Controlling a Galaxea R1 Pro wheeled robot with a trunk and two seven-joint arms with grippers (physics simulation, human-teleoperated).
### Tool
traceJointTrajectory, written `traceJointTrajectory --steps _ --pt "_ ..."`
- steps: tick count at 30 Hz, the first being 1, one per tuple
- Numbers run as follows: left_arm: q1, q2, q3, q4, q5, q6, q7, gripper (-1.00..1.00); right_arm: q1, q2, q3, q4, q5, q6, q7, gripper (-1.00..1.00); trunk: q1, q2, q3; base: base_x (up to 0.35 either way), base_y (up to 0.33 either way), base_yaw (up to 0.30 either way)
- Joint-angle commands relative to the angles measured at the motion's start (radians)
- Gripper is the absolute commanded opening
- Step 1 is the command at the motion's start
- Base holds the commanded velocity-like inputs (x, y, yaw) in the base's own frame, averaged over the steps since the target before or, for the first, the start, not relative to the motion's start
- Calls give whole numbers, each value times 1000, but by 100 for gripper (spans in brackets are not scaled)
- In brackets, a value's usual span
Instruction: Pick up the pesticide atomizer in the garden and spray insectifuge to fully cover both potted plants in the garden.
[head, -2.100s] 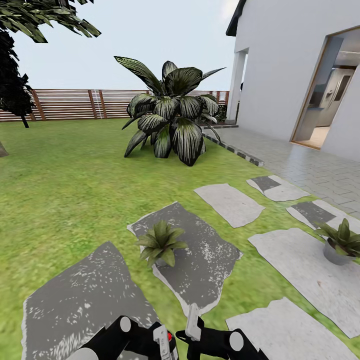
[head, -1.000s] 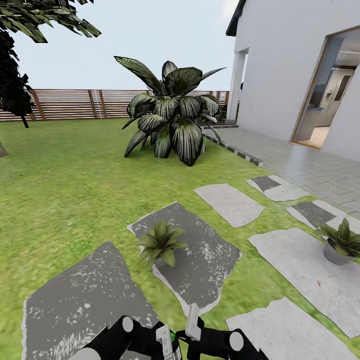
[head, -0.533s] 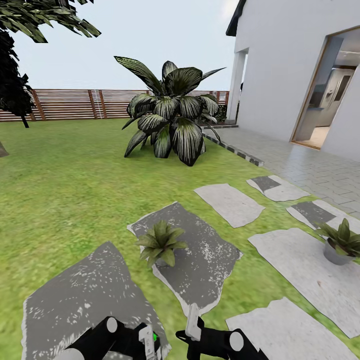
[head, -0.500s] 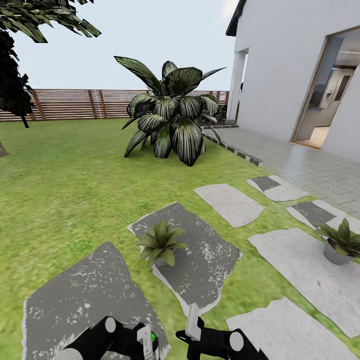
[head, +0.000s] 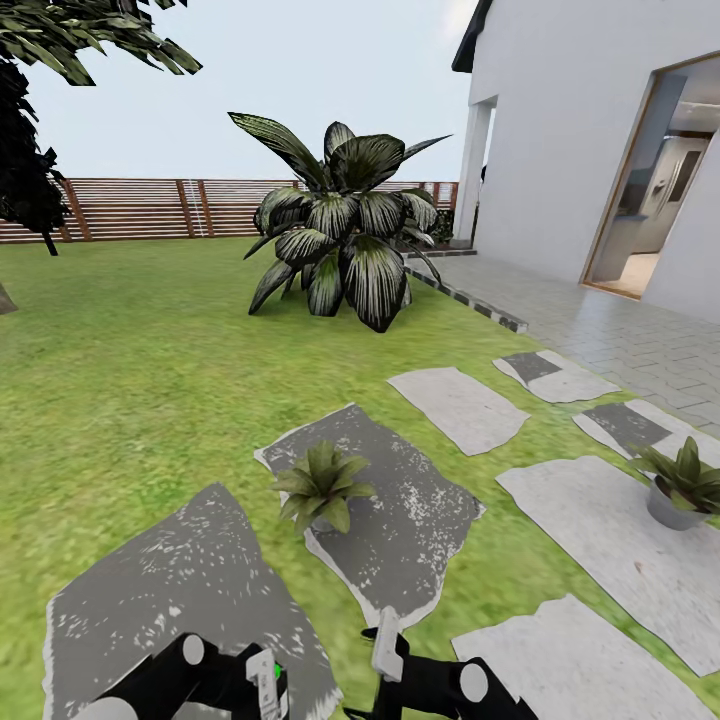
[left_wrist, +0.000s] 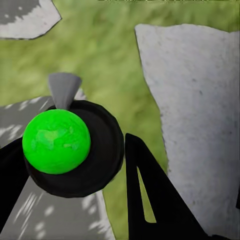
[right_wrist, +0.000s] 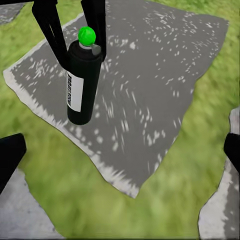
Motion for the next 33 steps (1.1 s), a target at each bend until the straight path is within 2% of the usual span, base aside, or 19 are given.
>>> traceJointTrajectory --steps 1,3,6,7,10,11,14,15,16,18,20,22,23,24,26,27,30,32,33 --pt "1 0 2 -1 -9 -8 0 -100 0 -1 -2 -1 10 -6 0 100 0 0 -1 0 0 0" --pt "3 2 5 -1 -9 -7 2 -100 0 -5 -3 -2 20 -5 0 100 0 0 -1 0 0 0" --pt "4 2 64 2 -7 -6 14 -100 0 -22 -5 0 65 -4 -1 100 0 0 -1 0 0 0" --pt "5 1 122 4 -7 -6 36 -100 0 -35 -7 3 74 -4 -2 100 0 0 -1 0 0 0" --pt "6 0 251 9 -6 -5 86 -100 1 -75 -11 10 74 -4 -7 100 0 0 -1 0 0 0" --pt "7 0 304 11 -6 -4 100 -100 2 -94 -13 21 66 -4 -9 100 0 0 -1 0 0 0" --pt "8 -3 367 12 -5 2 113 -100 3 -116 -51 91 18 -5 -11 100 0 0 -1 0 0 0" --pt "9 -3 377 12 -5 11 116 -100 4 -121 -79 119 -6 -5 -12 100 0 0 -1 0 0 0" --pt "9 -5 388 13 -5 48 132 -100 4 -130 -153 164 -46 -6 -12 100 0 0 -1 0 0 0" --pt "9 -9 393 19 -3 92 182 -100 4 -134 -223 192 -64 -7 -13 100 0 0 -1 0 0 0" --pt "8 -26 396 38 0 122 272 -100 4 -139 -280 204 -72 -8 -33 100 0 0 -1 0 0 0" --pt "8 -45 398 53 5 135 373 -100 4 -146 -319 210 -76 -8 -99 100 0 0 -1 0 0 0" --pt "8 -49 398 56 7 137 398 -100 4 -147 -325 211 -76 -8 -123 100 0 0 -1 0 0 0" --pt "7 -59 400 61 17 142 464 -100 4 -149 -337 213 -78 -8 -204 100 0 0 -1 0 0 0" --pt "7 -70 401 63 43 158 515 -100 4 -149 -345 214 -79 -7 -315 100 0 0 -1 0 0 0" --pt "7 -74 401 63 68 189 532 -100 4 -150 -347 215 -80 -7 -388 100 0 0 -1 0 0 0" --pt "1 -79 399 54 133 289 543 -100 5 -151 -352 247 -82 -7 -520 100 0 0 -1 0 0 0" --pt "-3 -89 397 52 161 336 541 -100 6 -151 -353 275 -83 -7 -591 100 0 0 -1 0 0 0" --pt "-8 -98 394 51 171 372 535 -100 6 -151 -353 299 -83 -8 -648 100 0 0 -1 0 0 0"
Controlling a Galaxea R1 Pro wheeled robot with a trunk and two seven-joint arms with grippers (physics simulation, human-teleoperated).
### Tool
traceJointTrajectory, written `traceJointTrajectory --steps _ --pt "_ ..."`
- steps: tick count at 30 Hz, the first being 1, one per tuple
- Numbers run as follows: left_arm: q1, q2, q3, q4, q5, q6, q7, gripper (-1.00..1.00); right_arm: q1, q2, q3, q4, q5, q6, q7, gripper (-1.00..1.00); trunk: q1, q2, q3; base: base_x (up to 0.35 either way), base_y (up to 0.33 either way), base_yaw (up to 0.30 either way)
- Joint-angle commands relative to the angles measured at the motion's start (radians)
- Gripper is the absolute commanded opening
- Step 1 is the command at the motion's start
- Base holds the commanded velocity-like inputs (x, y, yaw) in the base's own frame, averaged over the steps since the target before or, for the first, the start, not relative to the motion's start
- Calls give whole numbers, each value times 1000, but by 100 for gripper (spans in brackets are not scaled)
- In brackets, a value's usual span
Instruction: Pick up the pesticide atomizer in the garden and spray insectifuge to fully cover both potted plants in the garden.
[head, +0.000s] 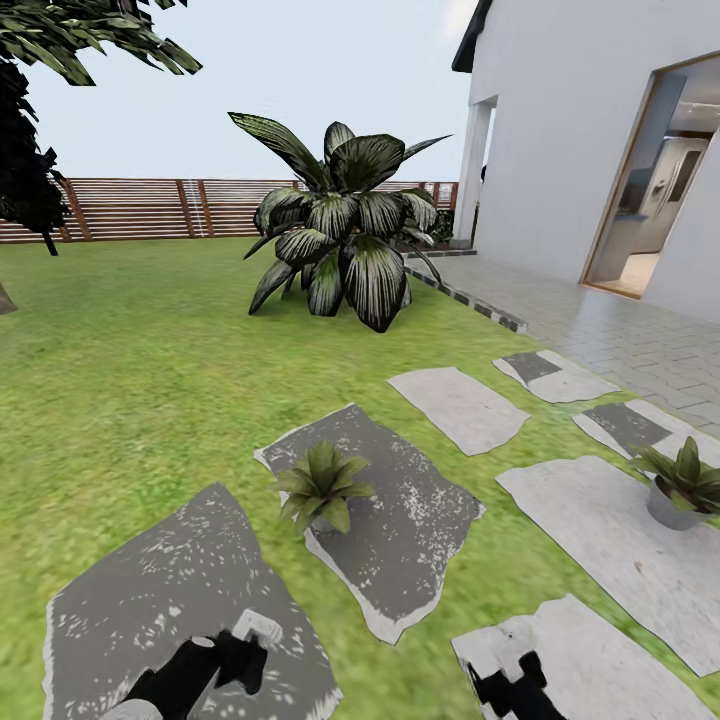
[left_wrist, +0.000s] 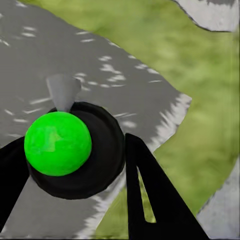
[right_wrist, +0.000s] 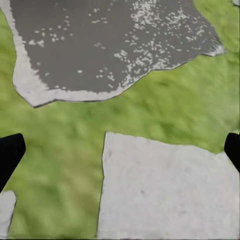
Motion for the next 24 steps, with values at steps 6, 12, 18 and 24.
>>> traceJointTrajectory --steps 6,12,18,24 --pt "-60 -14 6 -5 5 216 -54 -100 -1 1 -9 87 -147 -4 -158 100 0 0 -1 0 0 0" --pt "-115 -14 -4 -6 1 394 -155 -100 -1 0 -7 113 -235 -3 -168 100 0 0 -1 0 0 0" --pt "-120 -12 -6 -35 -1 418 -169 -100 -1 -4 -7 165 -242 -4 -170 100 0 0 -1 0 0 0" --pt "-120 -17 -49 -86 -1 475 -170 -100 -1 -4 -8 174 -243 -5 -172 100 0 0 -1 32 -19 0"
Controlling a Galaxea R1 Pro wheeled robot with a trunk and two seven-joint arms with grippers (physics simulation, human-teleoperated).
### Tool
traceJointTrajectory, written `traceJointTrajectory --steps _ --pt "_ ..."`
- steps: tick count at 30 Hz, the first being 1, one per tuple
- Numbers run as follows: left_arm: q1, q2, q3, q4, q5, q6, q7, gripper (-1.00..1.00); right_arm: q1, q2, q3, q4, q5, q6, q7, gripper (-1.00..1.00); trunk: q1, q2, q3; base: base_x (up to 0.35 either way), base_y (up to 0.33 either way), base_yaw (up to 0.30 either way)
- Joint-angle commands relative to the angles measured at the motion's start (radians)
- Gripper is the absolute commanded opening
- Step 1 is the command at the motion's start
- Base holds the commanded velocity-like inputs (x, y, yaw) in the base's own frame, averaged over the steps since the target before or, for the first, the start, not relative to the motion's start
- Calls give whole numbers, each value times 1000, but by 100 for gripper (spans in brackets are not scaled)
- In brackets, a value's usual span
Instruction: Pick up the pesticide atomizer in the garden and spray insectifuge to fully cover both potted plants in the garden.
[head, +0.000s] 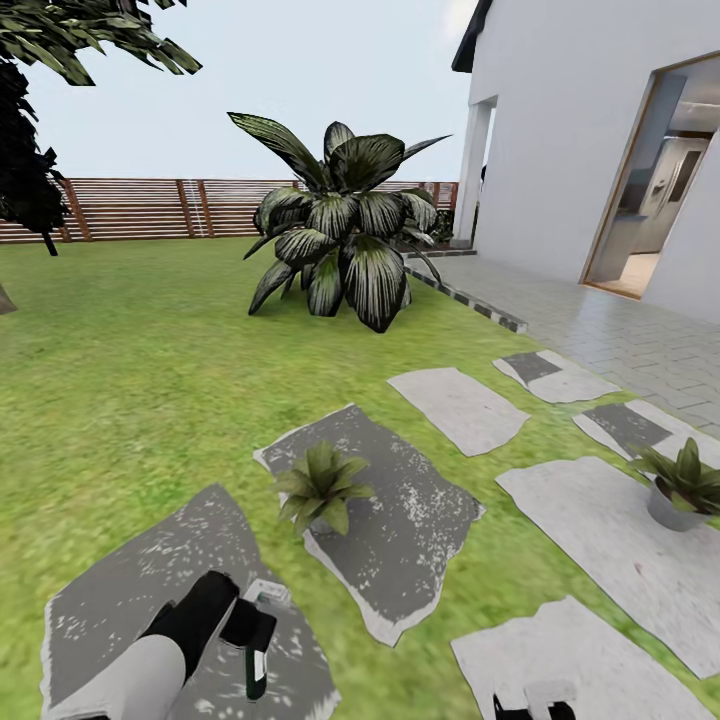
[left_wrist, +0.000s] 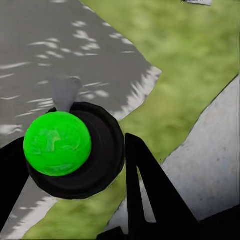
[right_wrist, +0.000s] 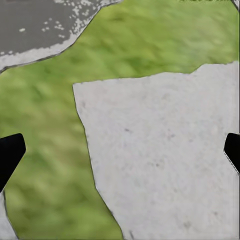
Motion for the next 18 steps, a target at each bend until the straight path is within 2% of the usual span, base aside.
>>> traceJointTrajectory --steps 1,9,18 --pt "0 -2 -6 -13 -10 11 -8 -100 -1 0 -6 1 11 -4 -4 100 0 0 -1 163 -140 0" --pt "-1 -36 -24 -31 -11 46 -8 -100 -1 -1 -5 3 12 -4 -3 100 0 0 -1 158 -207 0" --pt "-35 -40 -35 -30 -9 55 -8 -100 -1 0 -5 3 13 -4 -2 100 0 0 -1 -77 -260 0"
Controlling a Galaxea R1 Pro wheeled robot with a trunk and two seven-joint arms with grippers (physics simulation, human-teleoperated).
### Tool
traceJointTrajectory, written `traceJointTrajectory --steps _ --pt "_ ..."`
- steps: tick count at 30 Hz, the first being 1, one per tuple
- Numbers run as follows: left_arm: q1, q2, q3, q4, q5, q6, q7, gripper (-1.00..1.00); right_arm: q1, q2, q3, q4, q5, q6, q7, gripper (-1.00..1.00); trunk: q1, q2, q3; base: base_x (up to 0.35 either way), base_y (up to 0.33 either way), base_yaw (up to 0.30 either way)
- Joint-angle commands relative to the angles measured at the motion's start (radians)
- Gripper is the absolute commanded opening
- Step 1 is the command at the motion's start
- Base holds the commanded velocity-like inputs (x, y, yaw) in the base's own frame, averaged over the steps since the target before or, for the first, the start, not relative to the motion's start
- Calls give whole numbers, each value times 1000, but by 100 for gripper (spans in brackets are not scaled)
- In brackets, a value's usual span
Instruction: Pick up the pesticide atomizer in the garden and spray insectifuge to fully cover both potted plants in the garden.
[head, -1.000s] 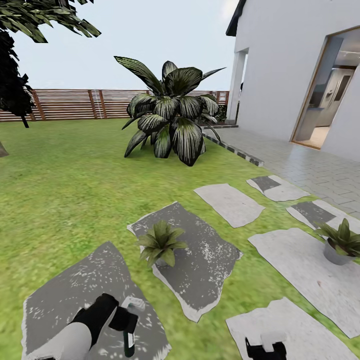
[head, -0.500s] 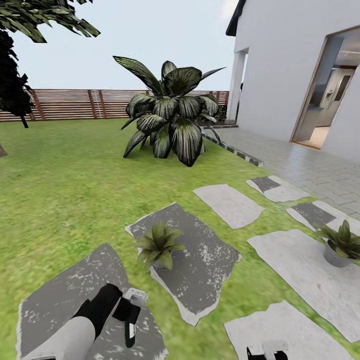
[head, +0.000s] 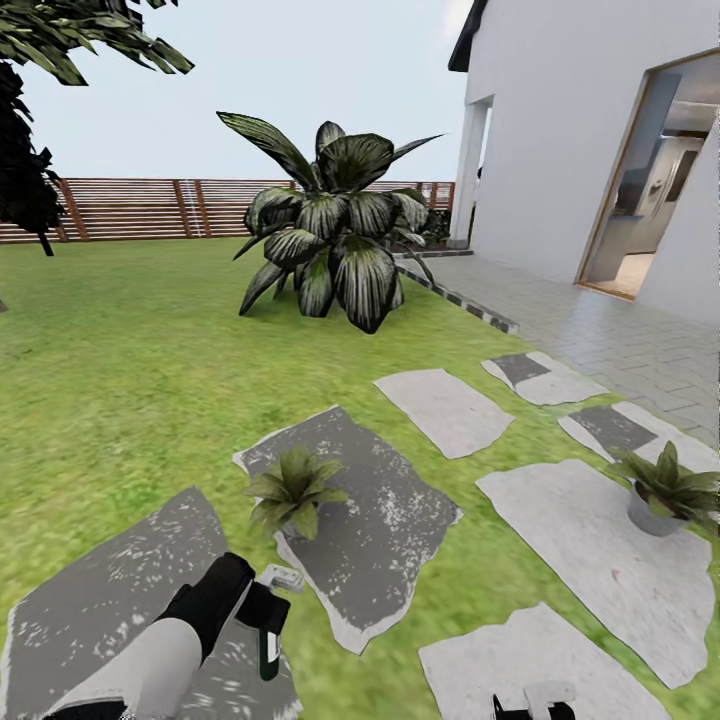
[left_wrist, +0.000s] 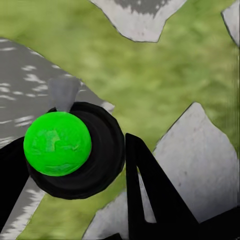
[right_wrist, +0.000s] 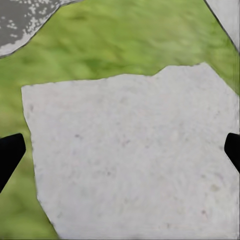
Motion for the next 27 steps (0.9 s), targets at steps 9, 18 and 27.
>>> traceJointTrajectory --steps 9,18,27 --pt "-5 -1 8 -2 -12 45 -8 -100 -1 1 -6 1 12 -3 -3 100 0 0 -1 143 -250 0" --pt "-5 1 8 0 -12 47 -8 -100 -1 1 -6 3 12 -3 -3 100 0 0 -1 172 -244 0" --pt "-7 4 6 1 -14 55 -8 -100 0 2 -4 3 14 -3 -3 100 0 0 -1 31 -42 0"
